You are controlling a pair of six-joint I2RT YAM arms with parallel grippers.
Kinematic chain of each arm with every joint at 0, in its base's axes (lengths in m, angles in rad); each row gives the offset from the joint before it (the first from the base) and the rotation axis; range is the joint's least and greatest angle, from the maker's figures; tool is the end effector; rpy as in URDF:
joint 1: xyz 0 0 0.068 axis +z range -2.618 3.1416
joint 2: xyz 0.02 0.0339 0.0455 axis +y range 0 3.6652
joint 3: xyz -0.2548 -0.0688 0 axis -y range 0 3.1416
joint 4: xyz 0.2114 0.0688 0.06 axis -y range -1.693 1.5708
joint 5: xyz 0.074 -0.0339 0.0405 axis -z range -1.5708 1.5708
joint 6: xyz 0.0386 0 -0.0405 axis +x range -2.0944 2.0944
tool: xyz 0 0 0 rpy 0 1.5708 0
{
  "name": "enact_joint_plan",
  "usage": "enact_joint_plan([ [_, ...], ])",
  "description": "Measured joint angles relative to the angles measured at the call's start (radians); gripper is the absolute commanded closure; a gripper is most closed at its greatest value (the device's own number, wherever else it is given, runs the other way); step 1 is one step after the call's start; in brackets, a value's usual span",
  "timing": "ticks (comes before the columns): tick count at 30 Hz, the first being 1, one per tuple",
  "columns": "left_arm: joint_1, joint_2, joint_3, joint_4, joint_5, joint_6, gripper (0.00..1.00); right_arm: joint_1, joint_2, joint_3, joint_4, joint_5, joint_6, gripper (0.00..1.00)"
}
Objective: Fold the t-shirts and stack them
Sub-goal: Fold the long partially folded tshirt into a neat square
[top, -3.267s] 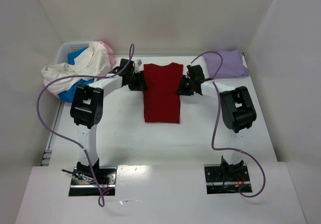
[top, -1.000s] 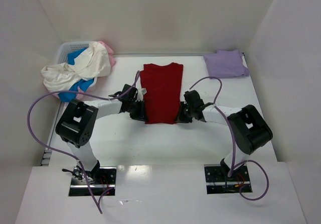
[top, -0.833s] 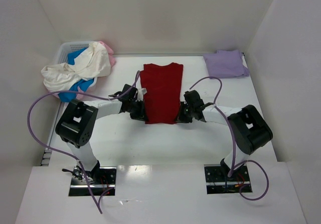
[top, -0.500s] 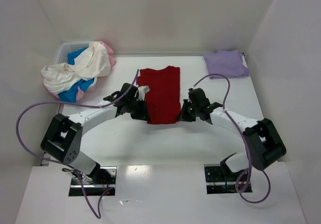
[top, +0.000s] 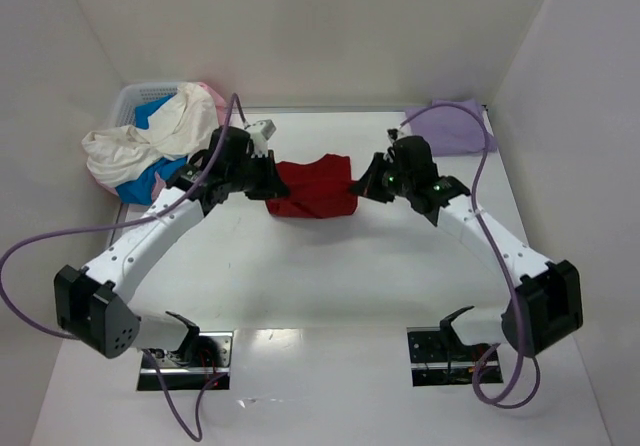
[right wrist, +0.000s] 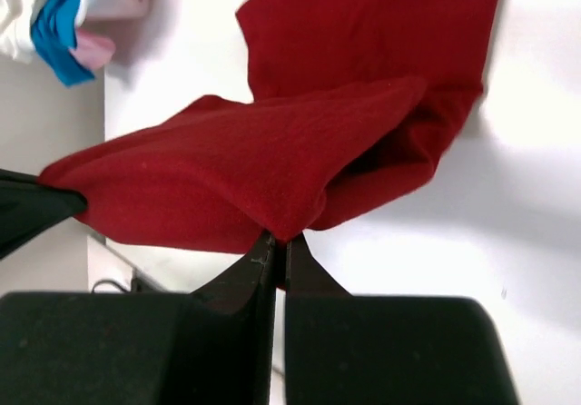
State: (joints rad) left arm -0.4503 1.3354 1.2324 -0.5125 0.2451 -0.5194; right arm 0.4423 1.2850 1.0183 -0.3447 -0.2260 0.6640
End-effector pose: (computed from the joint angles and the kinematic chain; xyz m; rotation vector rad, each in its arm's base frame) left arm 0.2372 -0.1251 0.3349 0.0665 2.2834 -0.7984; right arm 0.2306 0.1188 0.2961 0.1193 2.2979 0.8496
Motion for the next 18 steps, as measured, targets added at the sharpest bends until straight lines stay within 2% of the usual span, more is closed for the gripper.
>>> enact_joint_plan([
  [11,0.156,0.332,0.144,0.017,0.016,0.043,1.00,-0.055,0.448,0.286,0.040,-0.043,-0.071,1.00],
  [18,0.218,0.484,0.282,0.030,0.062,0.071,1.00,-0.075,0.628,0.462,0.048,-0.059,-0.093,0.97],
])
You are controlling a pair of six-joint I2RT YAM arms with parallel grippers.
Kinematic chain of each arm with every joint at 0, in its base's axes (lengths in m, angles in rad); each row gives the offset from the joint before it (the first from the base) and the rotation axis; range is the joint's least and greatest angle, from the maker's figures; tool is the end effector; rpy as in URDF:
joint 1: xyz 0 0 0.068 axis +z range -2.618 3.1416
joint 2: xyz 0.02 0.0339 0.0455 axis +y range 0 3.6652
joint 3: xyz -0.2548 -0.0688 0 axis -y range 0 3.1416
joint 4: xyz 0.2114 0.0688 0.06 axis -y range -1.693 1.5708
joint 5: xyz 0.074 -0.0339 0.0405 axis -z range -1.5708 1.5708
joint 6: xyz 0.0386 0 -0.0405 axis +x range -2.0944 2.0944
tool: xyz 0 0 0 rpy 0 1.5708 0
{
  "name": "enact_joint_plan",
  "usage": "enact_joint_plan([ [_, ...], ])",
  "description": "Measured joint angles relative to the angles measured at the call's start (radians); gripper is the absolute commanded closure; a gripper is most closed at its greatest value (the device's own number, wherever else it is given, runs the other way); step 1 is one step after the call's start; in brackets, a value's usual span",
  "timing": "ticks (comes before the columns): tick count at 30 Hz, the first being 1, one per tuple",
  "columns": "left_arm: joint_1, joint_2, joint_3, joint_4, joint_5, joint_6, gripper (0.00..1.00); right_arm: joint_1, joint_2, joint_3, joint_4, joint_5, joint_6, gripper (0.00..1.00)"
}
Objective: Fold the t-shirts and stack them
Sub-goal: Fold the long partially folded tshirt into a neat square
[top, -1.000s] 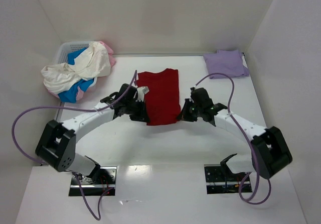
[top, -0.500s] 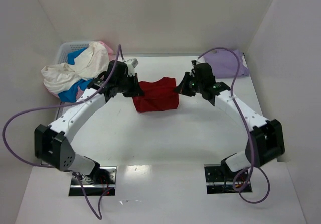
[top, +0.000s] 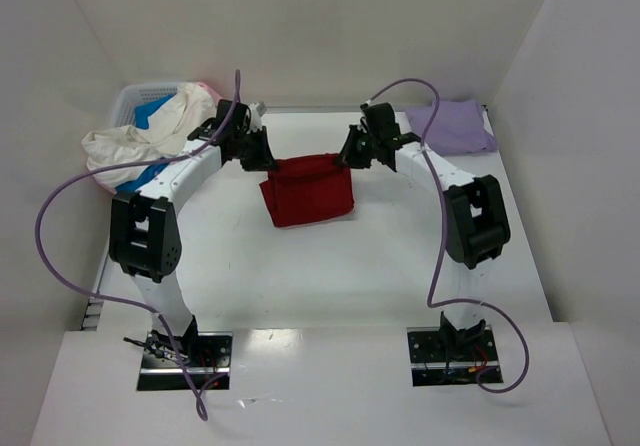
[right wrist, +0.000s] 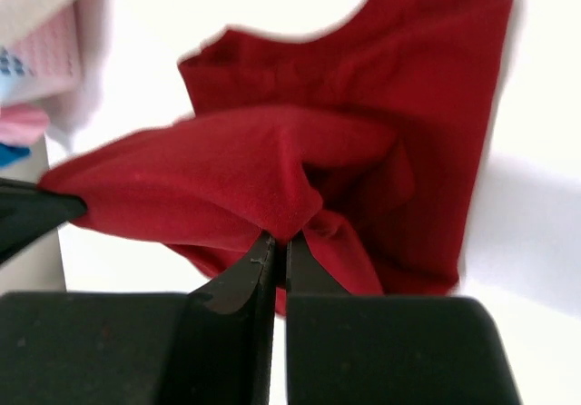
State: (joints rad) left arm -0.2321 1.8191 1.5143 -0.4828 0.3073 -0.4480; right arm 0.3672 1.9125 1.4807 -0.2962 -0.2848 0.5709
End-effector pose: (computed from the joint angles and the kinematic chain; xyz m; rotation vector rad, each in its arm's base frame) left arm 0.3676 -0.0989 0.2758 -0.1066 2.4171 -0.6851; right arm 0.3745 0.1557 0.2457 0.0904 2.3978 0.7914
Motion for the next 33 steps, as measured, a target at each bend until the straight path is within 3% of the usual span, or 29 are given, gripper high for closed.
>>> enact_joint_plan([
  [6,0.010,0.043,0.035,0.006,0.041,0.009,1.00,-0.018,0.095,0.124,0.002,-0.014,-0.013,0.97],
  [12,0.010,0.013,-0.011,0.022,0.086,0.030,1.00,-0.019,0.077,0.101,0.008,-0.018,-0.016,0.97],
  [17,-0.020,-0.117,-0.145,0.029,0.102,0.028,1.00,-0.018,-0.083,-0.101,0.018,-0.032,-0.010,0.97],
  [21,-0.084,-0.307,-0.234,0.023,0.134,0.024,1.00,-0.018,-0.334,-0.269,0.025,-0.034,0.008,0.97],
  [26,-0.129,-0.443,-0.344,0.042,0.172,-0.020,1.00,-0.018,-0.534,-0.425,0.047,-0.040,0.017,0.97],
  [33,-0.158,-0.528,-0.455,0.059,0.228,-0.092,1.00,-0.018,-0.597,-0.468,0.039,-0.063,0.016,0.96],
])
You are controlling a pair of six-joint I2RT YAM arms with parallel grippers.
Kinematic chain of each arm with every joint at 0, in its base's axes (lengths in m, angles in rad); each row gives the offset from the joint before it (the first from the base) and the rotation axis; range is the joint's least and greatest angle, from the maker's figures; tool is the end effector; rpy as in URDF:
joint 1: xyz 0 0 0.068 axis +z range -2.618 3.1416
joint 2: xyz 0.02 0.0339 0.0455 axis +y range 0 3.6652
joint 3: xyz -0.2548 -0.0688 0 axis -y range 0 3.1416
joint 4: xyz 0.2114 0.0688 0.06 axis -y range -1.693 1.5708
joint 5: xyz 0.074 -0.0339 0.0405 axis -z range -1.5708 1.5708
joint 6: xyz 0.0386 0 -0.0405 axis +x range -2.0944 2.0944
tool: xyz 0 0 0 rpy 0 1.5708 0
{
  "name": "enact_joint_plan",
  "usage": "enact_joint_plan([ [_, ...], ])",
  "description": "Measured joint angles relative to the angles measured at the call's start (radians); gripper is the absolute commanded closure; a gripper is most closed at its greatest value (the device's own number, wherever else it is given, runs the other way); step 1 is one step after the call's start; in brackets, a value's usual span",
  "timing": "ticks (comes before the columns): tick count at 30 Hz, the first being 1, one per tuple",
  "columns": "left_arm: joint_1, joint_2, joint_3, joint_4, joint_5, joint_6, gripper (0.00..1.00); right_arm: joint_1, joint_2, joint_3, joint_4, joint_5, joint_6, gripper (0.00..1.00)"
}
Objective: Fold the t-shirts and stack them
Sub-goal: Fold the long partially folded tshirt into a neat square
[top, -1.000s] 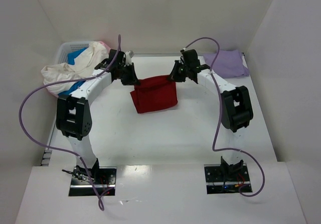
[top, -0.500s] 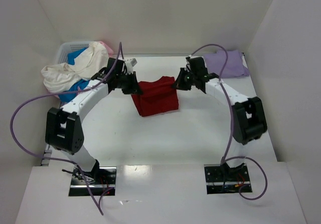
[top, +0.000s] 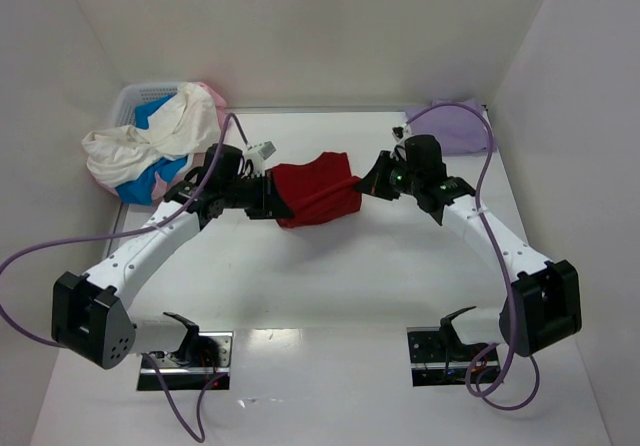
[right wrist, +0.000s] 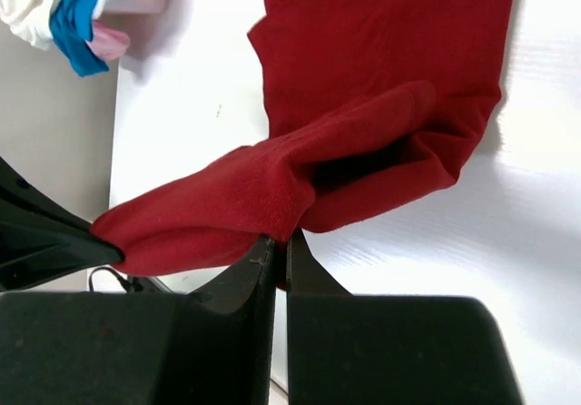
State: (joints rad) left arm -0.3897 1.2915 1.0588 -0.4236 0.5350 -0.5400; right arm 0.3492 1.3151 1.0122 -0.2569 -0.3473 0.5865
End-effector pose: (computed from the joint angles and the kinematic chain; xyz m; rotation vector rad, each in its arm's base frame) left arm 0.2277 -0.1148 0.3026 0.1382 2.3440 -1.0833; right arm 0.2480 0.1043 0.2957 0.0489 2.2341 0.9034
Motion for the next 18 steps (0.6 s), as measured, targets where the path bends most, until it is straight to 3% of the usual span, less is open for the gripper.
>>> enact_joint_plan([
  [7,0.000,0.006,-0.007,0.016,-0.005,-0.052,1.00,0.000,0.051,0.022,-0.006,-0.001,-0.004,0.95],
  [18,0.071,0.208,0.020,0.110,-0.066,-0.174,1.00,0.000,0.422,0.319,-0.015,0.016,-0.022,0.93],
])
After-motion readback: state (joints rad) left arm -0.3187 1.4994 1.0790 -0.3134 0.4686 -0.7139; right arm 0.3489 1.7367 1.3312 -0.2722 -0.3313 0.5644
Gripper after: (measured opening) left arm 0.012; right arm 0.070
